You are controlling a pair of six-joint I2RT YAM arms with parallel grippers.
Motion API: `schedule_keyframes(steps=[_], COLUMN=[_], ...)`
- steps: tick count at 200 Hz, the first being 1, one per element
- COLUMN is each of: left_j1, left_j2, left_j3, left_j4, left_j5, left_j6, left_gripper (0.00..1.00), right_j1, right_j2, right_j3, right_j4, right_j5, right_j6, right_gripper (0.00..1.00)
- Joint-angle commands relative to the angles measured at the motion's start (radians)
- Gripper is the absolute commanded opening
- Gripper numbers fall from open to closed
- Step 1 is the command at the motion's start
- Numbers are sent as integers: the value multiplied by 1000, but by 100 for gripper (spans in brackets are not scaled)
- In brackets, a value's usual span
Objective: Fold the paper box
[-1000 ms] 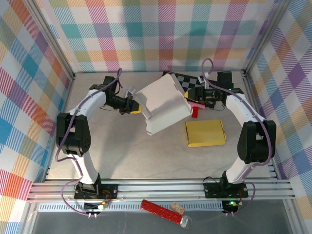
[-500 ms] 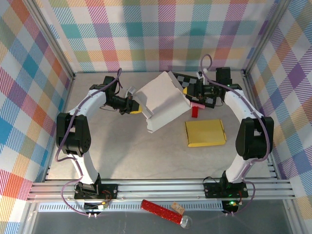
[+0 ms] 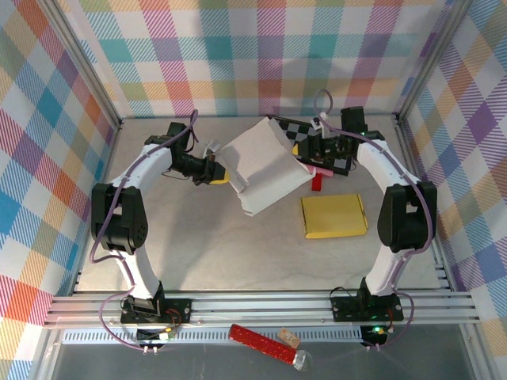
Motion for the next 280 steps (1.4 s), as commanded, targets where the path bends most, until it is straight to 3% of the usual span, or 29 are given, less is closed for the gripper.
schedule_keyframes(steps=[1,57,158,195,242,280], left_j1=[-5,-18,-23,-23,-24,-24], left_j2=[-23,-21,-33,-33,-30,-27], left_j3=[33,48,49,47,67,71], left_j4=[-23,-51,-58,-65,-100,-102], left_j5=[18,-9,-25,-58,-228,-249], left_j6=[47,76,82,84,105,122], left_gripper=[0,0,0,0,0,0], right_j1=[25,46,110,111,110,87], right_j2=[-7,21,48,17,-74,-90], right_j3=[13,70,101,89,38,10], right_j4=[-20,-63,-130,-113,-89,-73], right_j5=[38,75,291,292,296,246], right_j6=[-41,-73,-134,-131,-135,-129], right_gripper=[29,35,30,30,37,39])
